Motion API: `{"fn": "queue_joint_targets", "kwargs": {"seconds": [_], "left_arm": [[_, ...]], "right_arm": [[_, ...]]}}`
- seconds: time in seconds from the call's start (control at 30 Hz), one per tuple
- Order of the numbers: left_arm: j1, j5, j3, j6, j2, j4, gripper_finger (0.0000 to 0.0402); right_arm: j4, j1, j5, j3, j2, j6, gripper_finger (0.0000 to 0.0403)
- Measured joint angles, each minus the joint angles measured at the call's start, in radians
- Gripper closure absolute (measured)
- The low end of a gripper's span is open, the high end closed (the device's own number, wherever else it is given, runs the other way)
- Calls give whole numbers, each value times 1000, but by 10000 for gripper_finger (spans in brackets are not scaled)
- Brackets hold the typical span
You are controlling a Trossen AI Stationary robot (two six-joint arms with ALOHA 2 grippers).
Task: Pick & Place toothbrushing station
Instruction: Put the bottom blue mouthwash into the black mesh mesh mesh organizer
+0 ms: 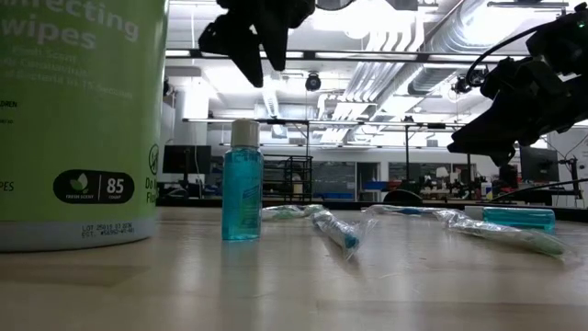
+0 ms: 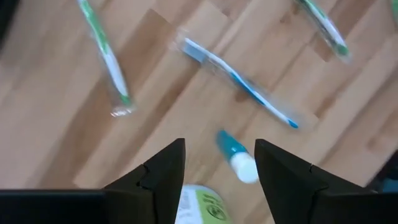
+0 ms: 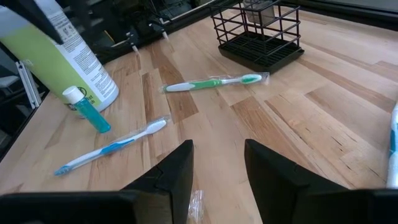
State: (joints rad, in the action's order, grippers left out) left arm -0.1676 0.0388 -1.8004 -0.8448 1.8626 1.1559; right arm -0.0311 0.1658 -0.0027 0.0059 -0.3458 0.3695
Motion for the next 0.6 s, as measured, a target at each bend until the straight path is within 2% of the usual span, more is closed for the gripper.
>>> {"fn": "queue_joint_targets", "kwargs": {"seconds": [0.2, 0.37, 0.6], "left_arm": [[-16, -69, 0, -35, 0, 0, 239], [-28, -75, -8, -39, 27, -12, 241], [-57, -86, -83, -35, 95, -9, 241]], "right_arm": [[0, 0, 0, 0, 0, 0, 268], [-1, 0, 0, 0, 0, 0, 268], [4, 0, -2, 0, 0, 0, 268]]}}
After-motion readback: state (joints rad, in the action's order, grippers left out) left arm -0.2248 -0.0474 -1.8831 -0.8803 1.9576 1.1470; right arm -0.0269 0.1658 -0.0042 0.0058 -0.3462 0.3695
